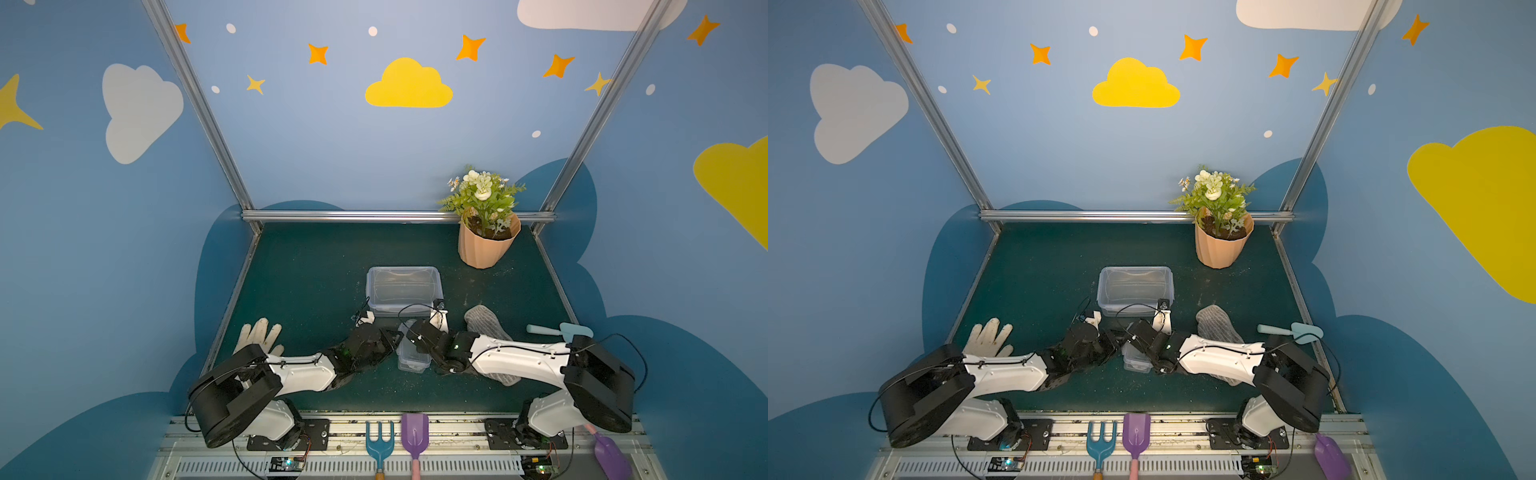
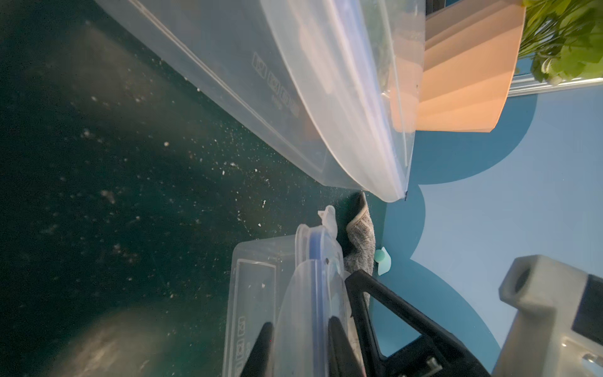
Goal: Wipe the insides of the lunch boxes
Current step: Open the fastener of the lunch box, then open the lid of the lunch box.
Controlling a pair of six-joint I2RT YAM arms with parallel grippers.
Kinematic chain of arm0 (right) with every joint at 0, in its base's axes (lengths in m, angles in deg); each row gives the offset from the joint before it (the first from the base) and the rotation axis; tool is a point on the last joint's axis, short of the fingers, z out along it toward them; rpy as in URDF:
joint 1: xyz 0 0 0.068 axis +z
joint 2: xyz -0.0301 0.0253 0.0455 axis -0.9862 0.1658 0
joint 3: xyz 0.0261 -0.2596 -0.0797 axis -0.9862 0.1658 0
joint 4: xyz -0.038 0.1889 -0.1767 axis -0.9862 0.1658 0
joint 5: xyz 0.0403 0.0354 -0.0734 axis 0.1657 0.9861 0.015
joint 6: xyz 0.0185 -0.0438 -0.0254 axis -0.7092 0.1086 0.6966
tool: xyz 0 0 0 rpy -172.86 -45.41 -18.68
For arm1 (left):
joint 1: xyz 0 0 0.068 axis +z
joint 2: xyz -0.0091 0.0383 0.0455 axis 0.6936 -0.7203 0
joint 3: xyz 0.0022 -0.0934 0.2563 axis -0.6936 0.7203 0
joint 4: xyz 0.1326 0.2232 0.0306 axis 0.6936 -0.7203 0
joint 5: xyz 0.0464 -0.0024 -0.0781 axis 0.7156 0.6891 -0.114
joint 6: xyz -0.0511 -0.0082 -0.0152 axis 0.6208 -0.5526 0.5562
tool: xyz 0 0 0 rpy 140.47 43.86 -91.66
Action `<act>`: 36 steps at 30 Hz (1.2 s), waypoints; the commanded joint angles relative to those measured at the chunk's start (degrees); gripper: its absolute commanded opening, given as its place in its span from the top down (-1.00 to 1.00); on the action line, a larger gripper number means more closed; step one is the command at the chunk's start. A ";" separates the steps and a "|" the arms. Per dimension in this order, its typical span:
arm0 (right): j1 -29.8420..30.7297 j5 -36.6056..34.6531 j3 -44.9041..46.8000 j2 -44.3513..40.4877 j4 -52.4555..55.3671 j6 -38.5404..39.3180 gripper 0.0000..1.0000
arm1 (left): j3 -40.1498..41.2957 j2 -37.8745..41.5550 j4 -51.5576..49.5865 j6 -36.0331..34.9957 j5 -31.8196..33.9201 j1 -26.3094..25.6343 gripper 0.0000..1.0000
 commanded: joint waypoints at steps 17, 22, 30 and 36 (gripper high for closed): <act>1.26 0.20 -3.46 0.32 -2.71 2.19 1.00 | -0.74 4.58 -18.84 -6.05 -4.66 0.40 0.92; 1.32 0.57 -2.97 -0.53 -2.27 1.41 0.35 | -2.79 5.83 -16.77 -6.21 -4.87 0.44 0.92; 1.02 -0.80 -1.45 -5.85 -1.12 1.14 -0.61 | -4.43 8.61 -14.37 -6.87 -4.46 0.40 0.91; 0.63 -1.72 -0.24 -11.79 0.53 1.05 -0.71 | -6.00 9.69 -12.50 -7.18 -3.98 0.36 0.92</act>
